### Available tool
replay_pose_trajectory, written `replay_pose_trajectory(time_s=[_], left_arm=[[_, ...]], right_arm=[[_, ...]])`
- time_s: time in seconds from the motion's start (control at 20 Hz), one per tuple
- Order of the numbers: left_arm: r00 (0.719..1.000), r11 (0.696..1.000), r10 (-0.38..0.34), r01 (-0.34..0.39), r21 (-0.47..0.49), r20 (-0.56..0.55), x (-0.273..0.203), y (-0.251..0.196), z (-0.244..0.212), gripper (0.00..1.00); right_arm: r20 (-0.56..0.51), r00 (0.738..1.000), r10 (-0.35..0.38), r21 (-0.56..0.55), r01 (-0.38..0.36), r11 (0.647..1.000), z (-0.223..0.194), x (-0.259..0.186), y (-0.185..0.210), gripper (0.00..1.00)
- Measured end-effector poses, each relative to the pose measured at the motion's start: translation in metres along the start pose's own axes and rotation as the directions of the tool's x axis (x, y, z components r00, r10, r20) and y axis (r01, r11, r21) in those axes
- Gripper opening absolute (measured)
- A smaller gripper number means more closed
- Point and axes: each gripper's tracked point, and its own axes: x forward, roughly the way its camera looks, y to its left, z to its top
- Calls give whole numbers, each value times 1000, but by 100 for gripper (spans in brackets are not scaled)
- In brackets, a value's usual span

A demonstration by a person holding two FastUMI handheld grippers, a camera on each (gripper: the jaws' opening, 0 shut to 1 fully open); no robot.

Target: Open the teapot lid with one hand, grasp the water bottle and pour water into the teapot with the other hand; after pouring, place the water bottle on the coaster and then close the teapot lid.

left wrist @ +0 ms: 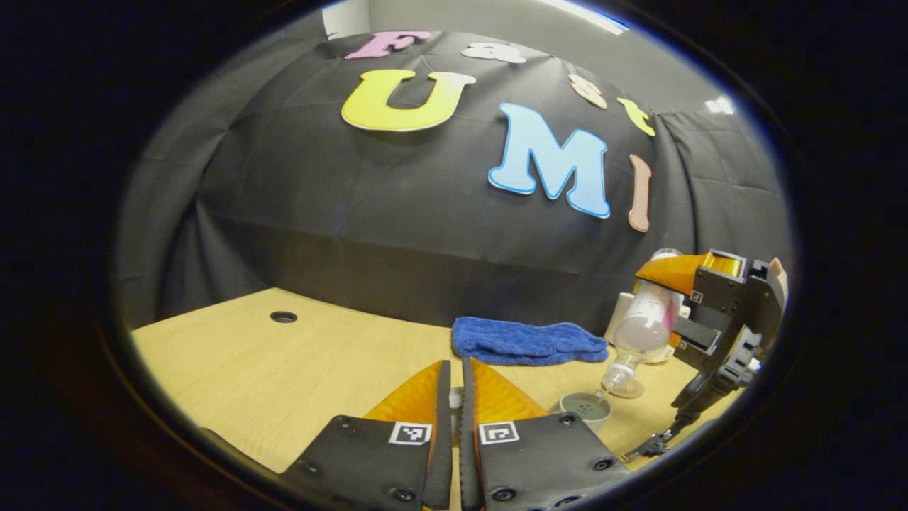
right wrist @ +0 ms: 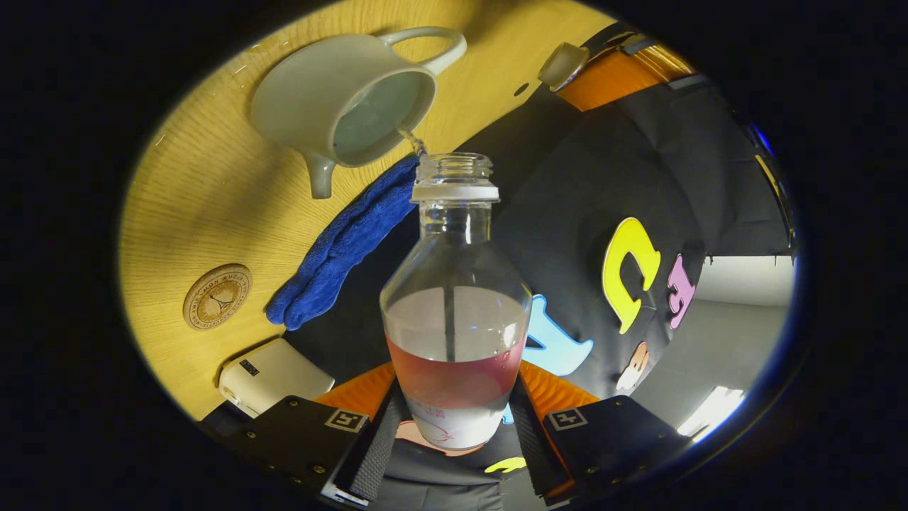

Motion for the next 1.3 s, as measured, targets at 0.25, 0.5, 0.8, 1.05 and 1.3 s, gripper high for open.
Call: replay_pose_trajectory(time_s=[0.25, 0.5, 0.8, 1.05, 1.3], left_arm=[[1000, 1000, 4, -4, -10, 8, -1, 2, 1, 11], [1000, 1000, 10, -10, -18, 11, -2, 5, 3, 11], [1000, 999, 17, -16, -34, 23, -2, 7, 4, 11], [999, 999, 21, -20, -47, 31, -4, 10, 7, 11], [999, 999, 20, -18, -48, 27, -3, 9, 6, 11]], right_arm=[[7, 999, -49, -49, 50, 998, 1, 0, -12, 77], [-5, 997, -82, -60, 82, 995, -3, 2, -19, 77], [7, 1000, -4, 56, 4, 998, 0, 1, 3, 77], [38, 979, 202, 381, -201, 903, 11, -10, 53, 77], [110, 940, 322, 628, -317, 711, 29, -25, 84, 77]])
